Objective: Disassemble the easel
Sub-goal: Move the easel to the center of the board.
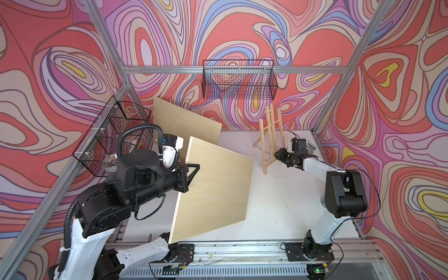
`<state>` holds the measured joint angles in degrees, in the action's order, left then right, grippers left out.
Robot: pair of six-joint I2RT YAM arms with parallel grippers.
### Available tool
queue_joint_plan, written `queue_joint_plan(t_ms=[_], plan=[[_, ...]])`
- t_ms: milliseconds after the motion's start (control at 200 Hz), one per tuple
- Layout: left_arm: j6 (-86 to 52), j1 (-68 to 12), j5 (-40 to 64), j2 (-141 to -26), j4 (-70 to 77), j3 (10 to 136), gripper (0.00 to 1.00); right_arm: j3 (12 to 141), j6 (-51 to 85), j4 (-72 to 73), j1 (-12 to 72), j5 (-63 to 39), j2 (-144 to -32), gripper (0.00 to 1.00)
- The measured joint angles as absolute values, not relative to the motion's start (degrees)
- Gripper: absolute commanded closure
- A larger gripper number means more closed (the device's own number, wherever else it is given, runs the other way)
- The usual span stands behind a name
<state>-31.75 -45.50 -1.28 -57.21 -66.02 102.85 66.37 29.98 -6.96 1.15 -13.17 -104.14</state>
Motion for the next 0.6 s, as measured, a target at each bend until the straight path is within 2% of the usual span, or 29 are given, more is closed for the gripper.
queue_joint_plan(t_ms=[346, 601], plan=[[-34.22, -43.05, 1.74, -58.98, -62.57, 99.53, 1.0, 71.13, 29.56, -7.2, 1.15, -13.37, -107.7, 0.49], [-40.16, -33.71, 11.64, -60.69, -54.72, 92.31, 1.0, 64.84, 30.17, -7.42, 1.15, -14.41, -98.17, 0.47]])
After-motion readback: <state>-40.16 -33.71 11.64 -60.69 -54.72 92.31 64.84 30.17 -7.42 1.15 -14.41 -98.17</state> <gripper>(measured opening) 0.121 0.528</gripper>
